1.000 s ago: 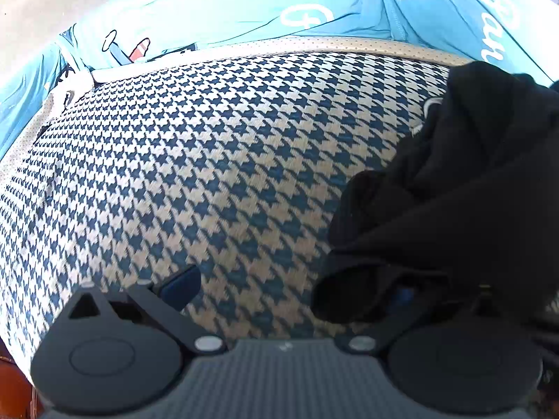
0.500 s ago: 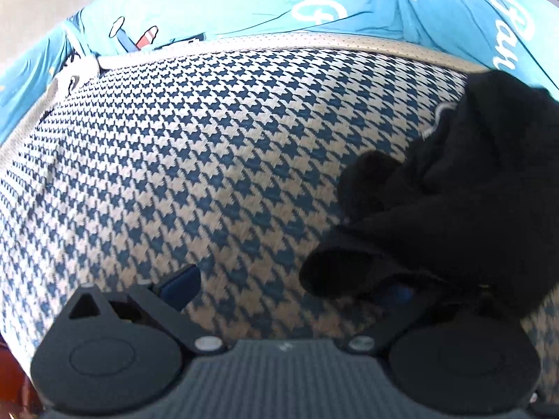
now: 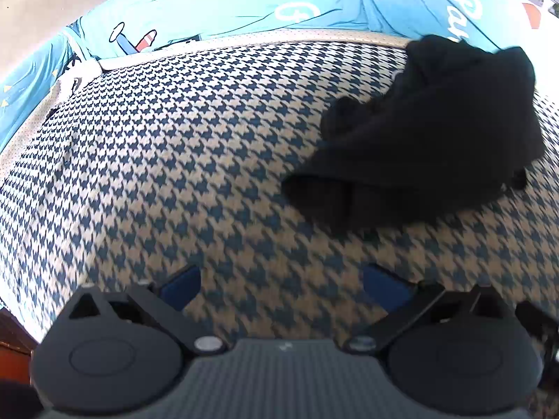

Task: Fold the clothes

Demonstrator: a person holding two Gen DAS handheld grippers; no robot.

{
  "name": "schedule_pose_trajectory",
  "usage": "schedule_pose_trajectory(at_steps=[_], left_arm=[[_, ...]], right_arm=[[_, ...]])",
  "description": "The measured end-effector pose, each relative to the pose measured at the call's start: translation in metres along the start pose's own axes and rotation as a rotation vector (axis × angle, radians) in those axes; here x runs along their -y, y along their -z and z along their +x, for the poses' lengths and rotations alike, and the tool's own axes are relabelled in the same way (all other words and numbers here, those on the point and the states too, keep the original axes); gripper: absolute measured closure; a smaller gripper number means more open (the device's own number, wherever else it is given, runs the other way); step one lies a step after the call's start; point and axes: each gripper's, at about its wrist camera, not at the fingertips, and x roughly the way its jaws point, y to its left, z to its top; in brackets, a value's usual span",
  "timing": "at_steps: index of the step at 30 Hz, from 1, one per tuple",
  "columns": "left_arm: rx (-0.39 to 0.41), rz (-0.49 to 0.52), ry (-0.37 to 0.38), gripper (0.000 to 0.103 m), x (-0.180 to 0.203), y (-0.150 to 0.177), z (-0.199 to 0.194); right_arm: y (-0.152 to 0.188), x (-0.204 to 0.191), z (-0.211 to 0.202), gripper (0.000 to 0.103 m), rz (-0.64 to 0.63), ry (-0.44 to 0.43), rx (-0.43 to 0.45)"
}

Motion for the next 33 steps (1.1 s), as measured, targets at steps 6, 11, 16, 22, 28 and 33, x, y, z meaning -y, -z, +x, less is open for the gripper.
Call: schedule_pose_trajectory(at_steps=[6, 11, 16, 22, 28, 33], left_arm=[[-0.012, 0.001, 0.038, 0.0, -0.004, 0.022, -0.01], [-0.026, -0.029, 0.051, 0.0, -0.007, 0.032, -0.015], [-0.035, -0.012, 0.041, 0.0, -0.003, 0.045, -0.021], [-0.03, 0.0, 0.037, 0.0, 0.003, 0.051, -0.03], [-0.019, -0.02, 0.024, 0.0, 0.008, 0.05, -0.039], [-0.02, -0.024, 0.003, 0.0, 0.012, 0.05, -0.038]], right_arm=[[-0.003, 0.005, -0.007, 0.0, 0.022, 0.034, -0.024], [-0.004, 0.003, -0.002, 0.0, 0.034, 0.037, -0.051], [-0.001, 0.006, -0.006, 0.0, 0.044, 0.049, -0.047], [0.002, 0.006, -0.013, 0.0, 0.04, 0.054, -0.066], [0.003, 0.002, -0.018, 0.0, 0.024, 0.039, -0.057], [0.003, 0.004, -0.02, 0.0, 0.058, 0.033, -0.054]])
